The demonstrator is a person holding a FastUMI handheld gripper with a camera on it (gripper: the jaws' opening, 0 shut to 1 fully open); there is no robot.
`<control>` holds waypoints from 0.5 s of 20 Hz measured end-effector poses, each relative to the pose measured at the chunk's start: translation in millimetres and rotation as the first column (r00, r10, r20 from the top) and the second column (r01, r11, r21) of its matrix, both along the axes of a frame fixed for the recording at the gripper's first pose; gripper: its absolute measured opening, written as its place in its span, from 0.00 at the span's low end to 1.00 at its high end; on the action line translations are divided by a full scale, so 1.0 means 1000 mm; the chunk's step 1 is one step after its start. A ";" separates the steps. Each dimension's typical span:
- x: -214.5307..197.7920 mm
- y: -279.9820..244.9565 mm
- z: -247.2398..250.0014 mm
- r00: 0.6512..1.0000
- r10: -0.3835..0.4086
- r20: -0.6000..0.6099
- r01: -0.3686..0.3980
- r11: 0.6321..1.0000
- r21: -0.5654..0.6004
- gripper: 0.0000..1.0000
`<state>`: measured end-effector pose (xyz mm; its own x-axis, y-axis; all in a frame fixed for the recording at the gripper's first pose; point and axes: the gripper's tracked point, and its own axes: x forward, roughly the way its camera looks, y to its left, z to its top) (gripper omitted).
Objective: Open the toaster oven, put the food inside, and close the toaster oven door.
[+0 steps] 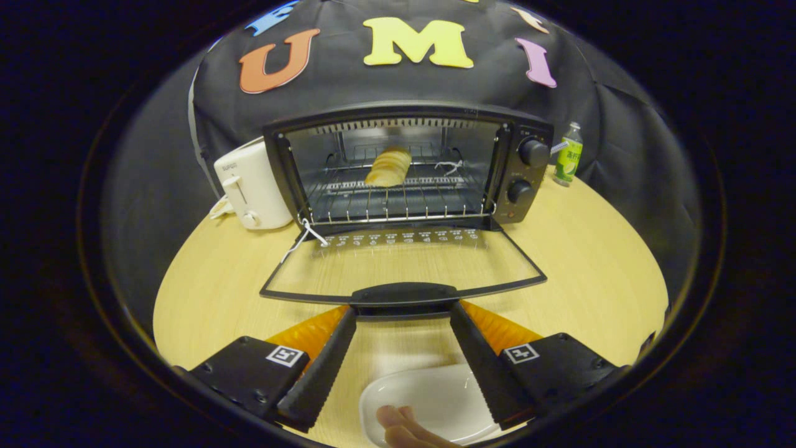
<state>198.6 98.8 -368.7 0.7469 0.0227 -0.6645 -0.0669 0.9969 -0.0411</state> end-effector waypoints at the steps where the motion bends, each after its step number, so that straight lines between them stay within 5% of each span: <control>1: -0.001 0.002 0.008 0.999 0.008 0.036 -0.008 1.000 -0.001 1.00; 10: 0.021 0.014 0.064 0.958 0.055 0.283 -0.053 0.998 -0.013 1.00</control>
<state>219.6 112.8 -304.2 0.9022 0.0656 -0.4262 -0.1056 0.9919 -0.0708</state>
